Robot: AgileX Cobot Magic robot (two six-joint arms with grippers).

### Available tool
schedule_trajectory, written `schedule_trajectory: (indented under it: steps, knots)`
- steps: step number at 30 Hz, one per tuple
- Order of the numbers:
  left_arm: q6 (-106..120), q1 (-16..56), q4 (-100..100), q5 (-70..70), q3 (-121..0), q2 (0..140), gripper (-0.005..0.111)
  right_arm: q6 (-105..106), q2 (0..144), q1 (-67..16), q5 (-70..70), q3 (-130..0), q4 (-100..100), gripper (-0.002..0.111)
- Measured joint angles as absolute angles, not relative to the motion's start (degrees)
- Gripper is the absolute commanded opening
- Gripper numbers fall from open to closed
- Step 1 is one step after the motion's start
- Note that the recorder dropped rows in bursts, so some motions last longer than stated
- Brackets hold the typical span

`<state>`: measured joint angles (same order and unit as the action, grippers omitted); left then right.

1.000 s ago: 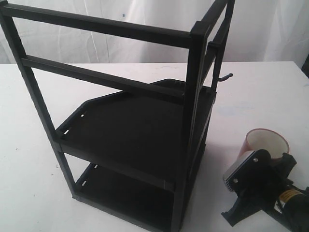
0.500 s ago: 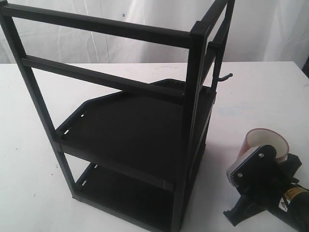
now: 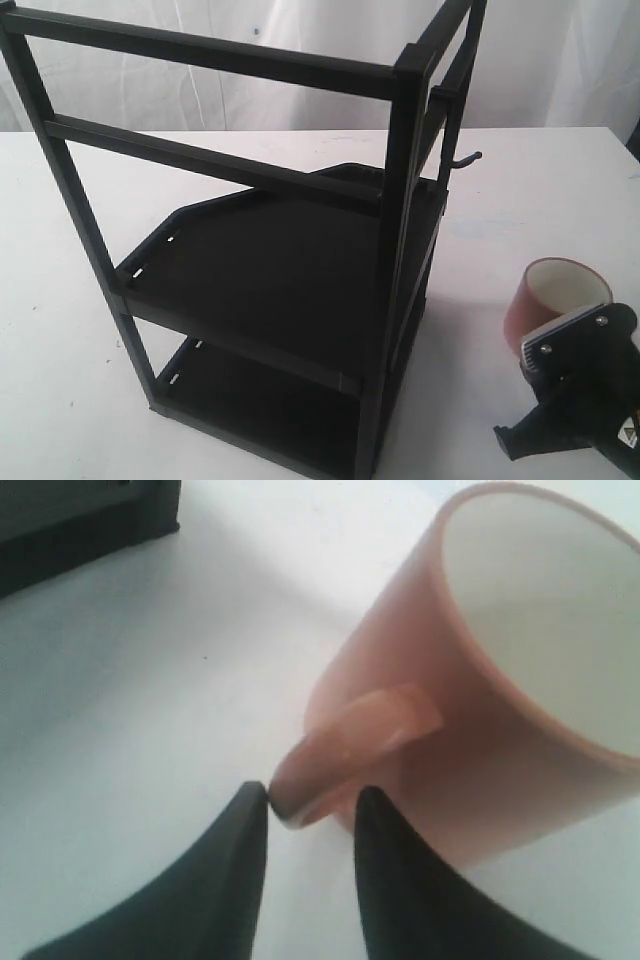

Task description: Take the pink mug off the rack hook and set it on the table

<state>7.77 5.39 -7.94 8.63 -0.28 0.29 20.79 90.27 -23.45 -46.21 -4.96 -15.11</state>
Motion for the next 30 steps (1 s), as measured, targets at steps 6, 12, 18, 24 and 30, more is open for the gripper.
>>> schedule_trajectory:
  steps: [6, 12, 18, 24, 30]
  knots:
    - [7.8, 5.4, -7.9, 8.6, -0.3, 0.3, 0.0, 17.6, 88.3, -23.5, -45.5, -4.4, -15.0, 0.043]
    - [7.8, 5.4, -7.9, 8.6, -0.3, 0.3, 0.0, 13.9, 87.3, -23.5, -39.5, -4.4, -17.8, 0.049]
    - [7.8, 5.4, -7.9, 8.6, -0.3, 0.3, 0.0, 13.0, 81.4, -23.5, -34.1, -2.3, -24.4, 0.049]
    - [7.8, 5.4, -7.9, 8.6, -0.3, 0.3, 0.0, 12.9, 75.2, -23.5, -29.7, -0.6, -24.8, 0.049]
    - [7.8, 5.4, -7.9, 8.6, -0.3, 0.3, 0.0, 12.0, 66.3, -23.5, -23.0, -0.4, -24.9, 0.042]
